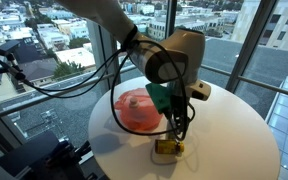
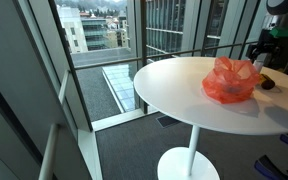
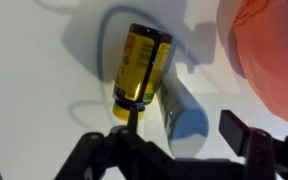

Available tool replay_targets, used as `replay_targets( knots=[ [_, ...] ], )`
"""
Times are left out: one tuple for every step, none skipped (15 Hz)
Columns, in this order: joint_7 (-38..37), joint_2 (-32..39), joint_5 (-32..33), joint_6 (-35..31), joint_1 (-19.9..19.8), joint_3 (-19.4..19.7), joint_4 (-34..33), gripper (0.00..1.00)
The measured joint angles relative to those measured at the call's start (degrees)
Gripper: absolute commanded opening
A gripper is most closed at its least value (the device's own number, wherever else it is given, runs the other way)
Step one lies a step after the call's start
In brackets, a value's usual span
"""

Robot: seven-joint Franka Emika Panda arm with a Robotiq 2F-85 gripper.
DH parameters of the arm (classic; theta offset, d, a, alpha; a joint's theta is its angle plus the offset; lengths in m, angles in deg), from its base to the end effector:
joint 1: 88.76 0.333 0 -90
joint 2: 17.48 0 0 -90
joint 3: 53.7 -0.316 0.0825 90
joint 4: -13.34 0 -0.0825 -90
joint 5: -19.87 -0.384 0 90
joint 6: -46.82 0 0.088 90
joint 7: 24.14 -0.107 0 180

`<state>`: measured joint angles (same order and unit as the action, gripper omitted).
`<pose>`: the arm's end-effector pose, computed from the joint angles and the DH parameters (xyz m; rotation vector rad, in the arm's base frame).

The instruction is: Move the white and blue bottle from the plastic bag to the table

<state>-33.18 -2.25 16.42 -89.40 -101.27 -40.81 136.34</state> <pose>0.5107 -0.2406 0.2784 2.9697 -0.9814 -0.0462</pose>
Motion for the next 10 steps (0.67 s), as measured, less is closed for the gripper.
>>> replay_targets(
  knots=[
    [0.0,-0.3,0.0,0.0,0.1,0.0,0.0,1.0],
    [0.0,-0.6,0.1,0.0,0.2,0.0,0.0,1.0],
    [0.0,-1.0,0.3,0.1,0.4,0.0,0.0,1.0],
    [0.0,-1.4,0.8,0.4,0.6,0.0,0.0,1.0],
    [0.0,-2.0,1.3,0.8,1.0,0.0,0.0,1.0],
    [0.0,-2.5,1.9,1.3,1.3,0.0,0.0,1.0],
    [0.0,-3.2,2.3,1.8,1.8,-0.1,0.0,1.0],
    [0.0,-3.8,2.7,2.2,2.3,-0.2,0.0,1.0],
    [0.0,-4.4,3.0,2.7,2.7,-0.4,0.0,1.0],
    [0.0,-5.1,3.1,3.2,3.1,-0.7,0.0,1.0]
  ],
)
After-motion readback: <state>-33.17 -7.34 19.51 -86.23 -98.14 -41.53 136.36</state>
